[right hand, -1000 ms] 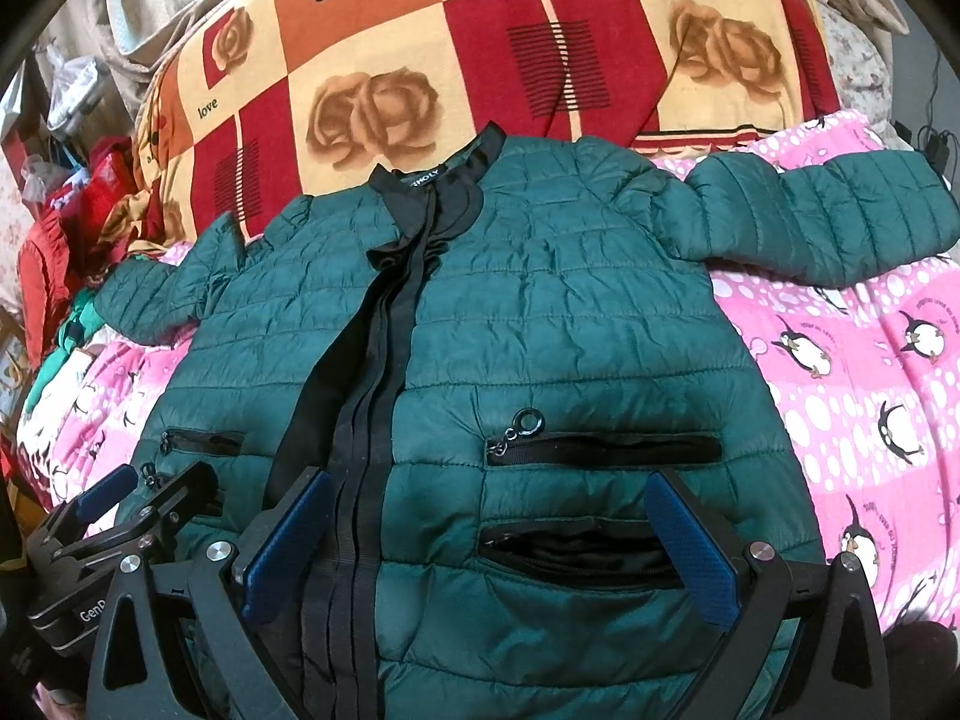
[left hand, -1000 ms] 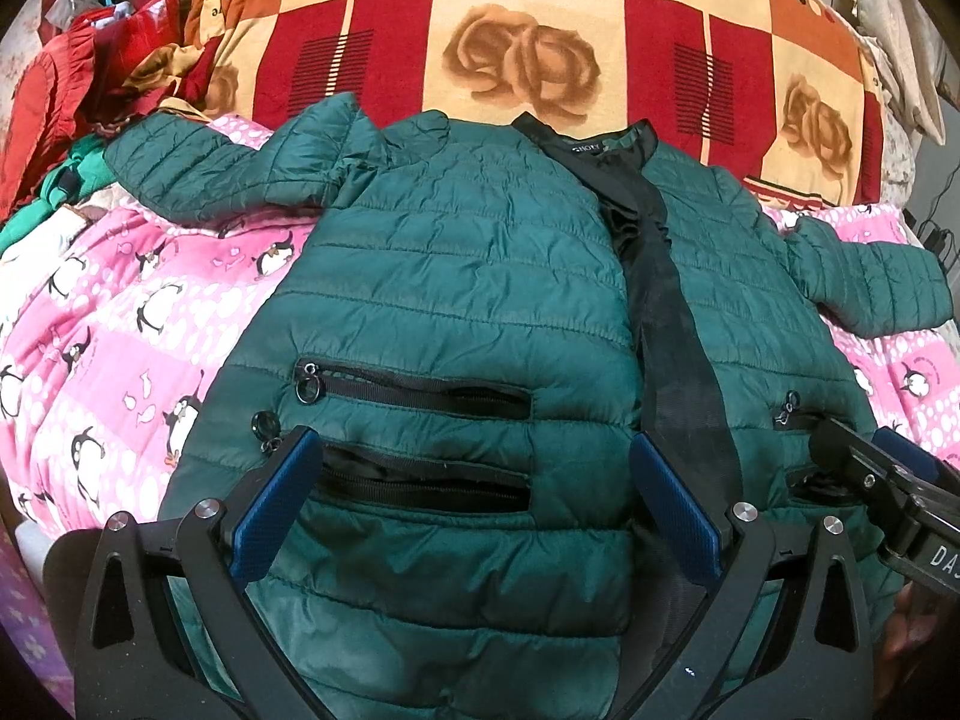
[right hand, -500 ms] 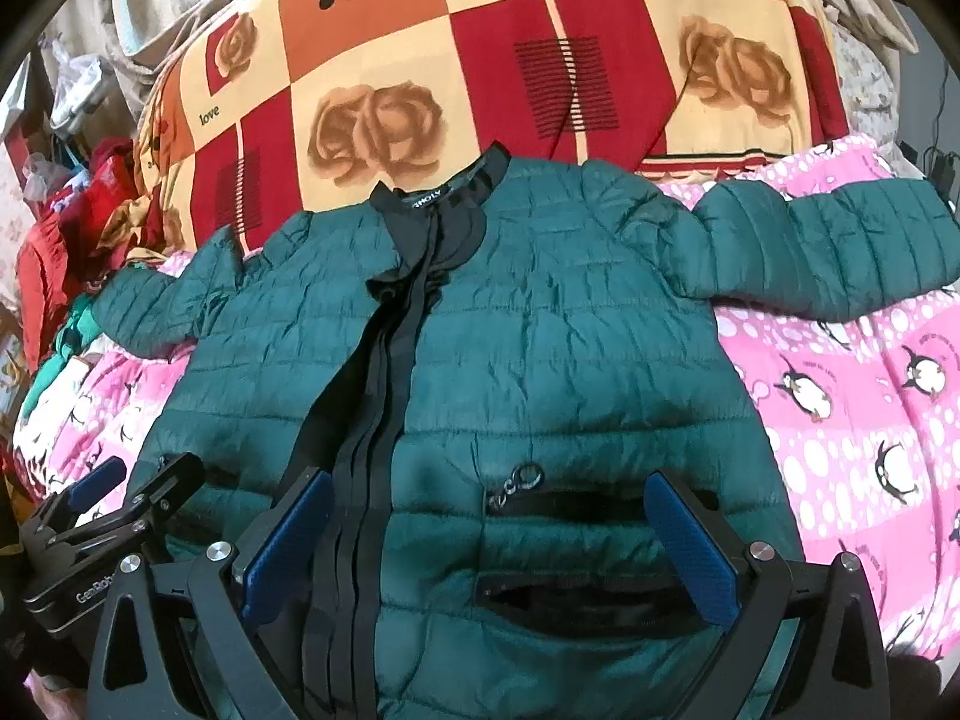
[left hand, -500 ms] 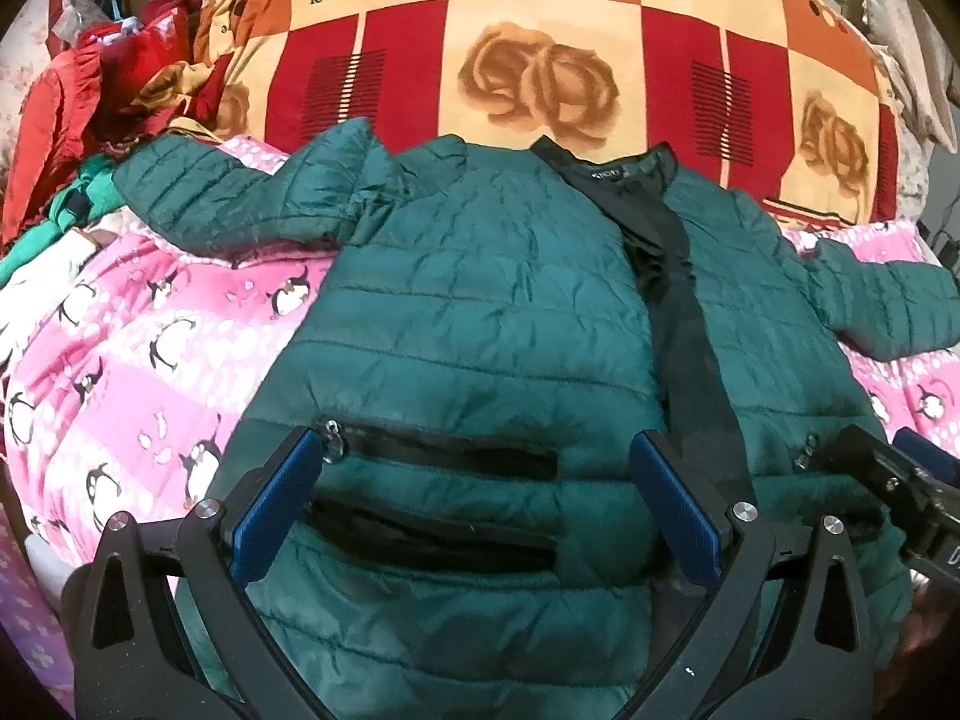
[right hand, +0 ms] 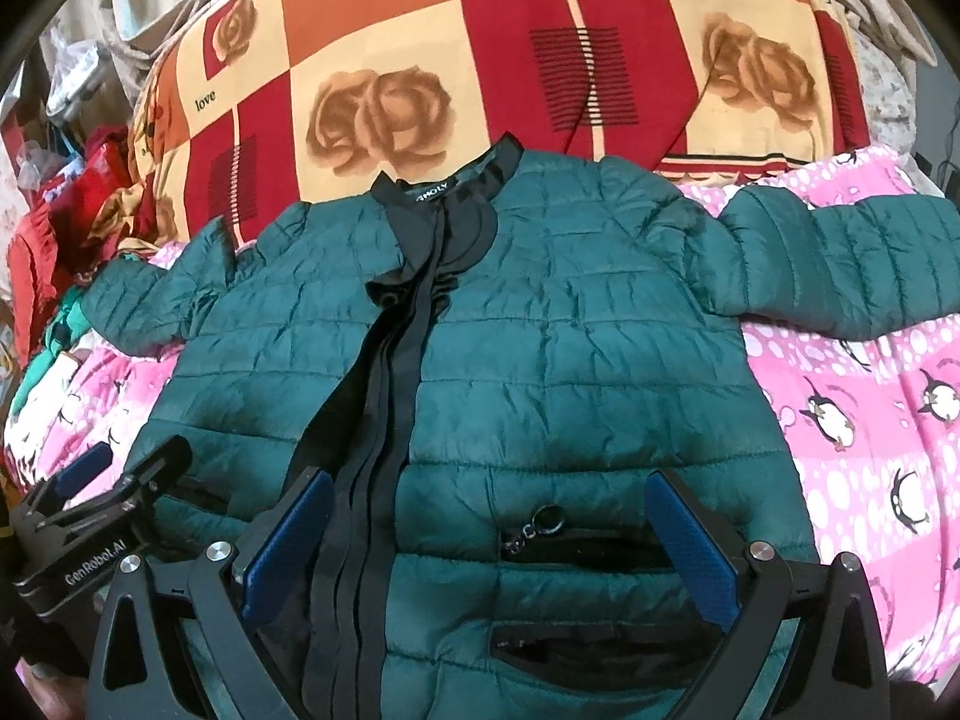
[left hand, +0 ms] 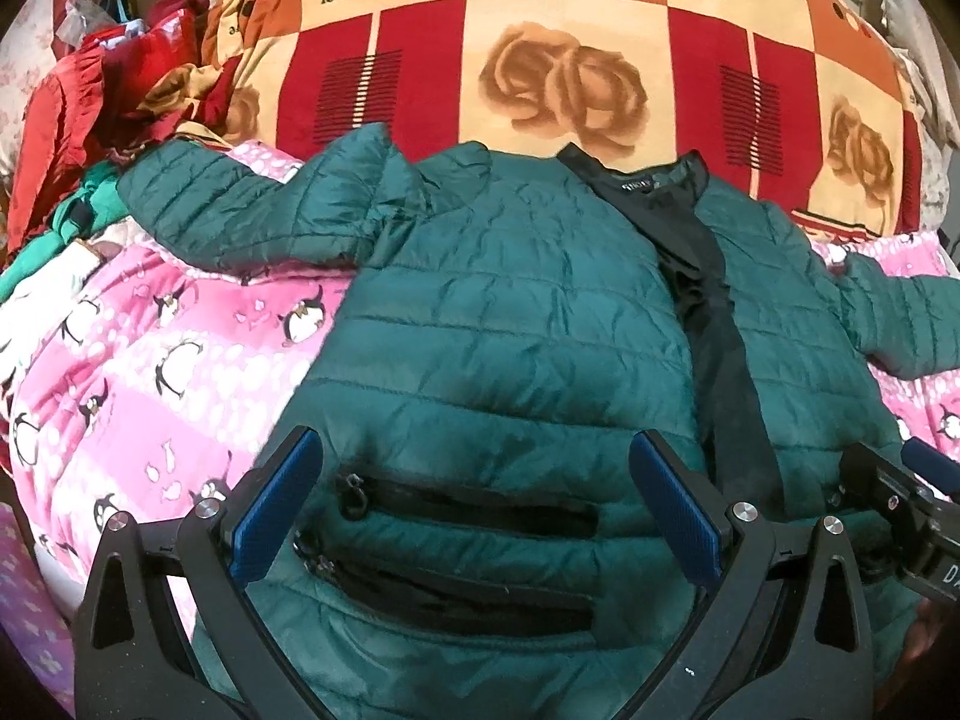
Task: Fold large clothes
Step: 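Move the left tool toward the jacket sleeve nearest it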
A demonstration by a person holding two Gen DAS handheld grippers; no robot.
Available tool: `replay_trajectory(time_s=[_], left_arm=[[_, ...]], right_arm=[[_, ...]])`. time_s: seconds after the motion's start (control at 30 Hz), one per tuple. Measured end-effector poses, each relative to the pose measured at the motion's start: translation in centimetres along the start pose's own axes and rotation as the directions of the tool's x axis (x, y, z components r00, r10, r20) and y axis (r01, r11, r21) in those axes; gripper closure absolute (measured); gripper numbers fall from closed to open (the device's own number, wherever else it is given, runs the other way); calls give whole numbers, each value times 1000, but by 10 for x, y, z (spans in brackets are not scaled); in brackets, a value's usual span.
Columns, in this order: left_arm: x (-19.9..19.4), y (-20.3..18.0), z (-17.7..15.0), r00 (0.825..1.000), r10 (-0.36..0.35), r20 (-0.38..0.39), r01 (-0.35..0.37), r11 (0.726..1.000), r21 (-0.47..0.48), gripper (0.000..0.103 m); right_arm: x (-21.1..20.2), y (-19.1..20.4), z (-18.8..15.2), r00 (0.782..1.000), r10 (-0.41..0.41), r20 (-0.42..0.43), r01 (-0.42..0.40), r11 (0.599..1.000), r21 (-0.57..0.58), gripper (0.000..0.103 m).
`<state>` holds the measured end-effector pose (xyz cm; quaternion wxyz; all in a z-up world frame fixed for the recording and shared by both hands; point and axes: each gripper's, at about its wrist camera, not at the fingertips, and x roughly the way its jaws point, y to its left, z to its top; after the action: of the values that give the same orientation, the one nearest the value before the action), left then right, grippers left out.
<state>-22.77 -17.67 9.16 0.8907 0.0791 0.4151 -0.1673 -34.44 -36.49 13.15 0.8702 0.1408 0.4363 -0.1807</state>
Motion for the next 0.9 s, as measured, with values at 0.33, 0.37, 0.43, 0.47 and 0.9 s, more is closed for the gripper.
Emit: replay_trajectory(time_s=[0.33, 0.37, 0.43, 0.47, 0.9], left_arm=[[12, 19, 20, 999, 47, 15, -47, 998, -36, 1], [14, 21, 22, 998, 53, 16, -53, 998, -38, 1], [17, 25, 27, 998, 61, 16, -60, 997, -42, 0], [18, 27, 29, 998, 66, 17, -65, 997, -45, 0], [40, 50, 51, 993, 120, 12, -119, 990, -77, 1]], right_arm=[[18, 12, 20, 999, 37, 0, -37, 999, 3, 0], [21, 14, 22, 999, 40, -3, -40, 999, 0, 0], [26, 18, 26, 999, 45, -6, -45, 999, -7, 0], [27, 20, 29, 999, 46, -6, -46, 999, -11, 0], [59, 42, 53, 997, 77, -14, -78, 997, -28, 0]])
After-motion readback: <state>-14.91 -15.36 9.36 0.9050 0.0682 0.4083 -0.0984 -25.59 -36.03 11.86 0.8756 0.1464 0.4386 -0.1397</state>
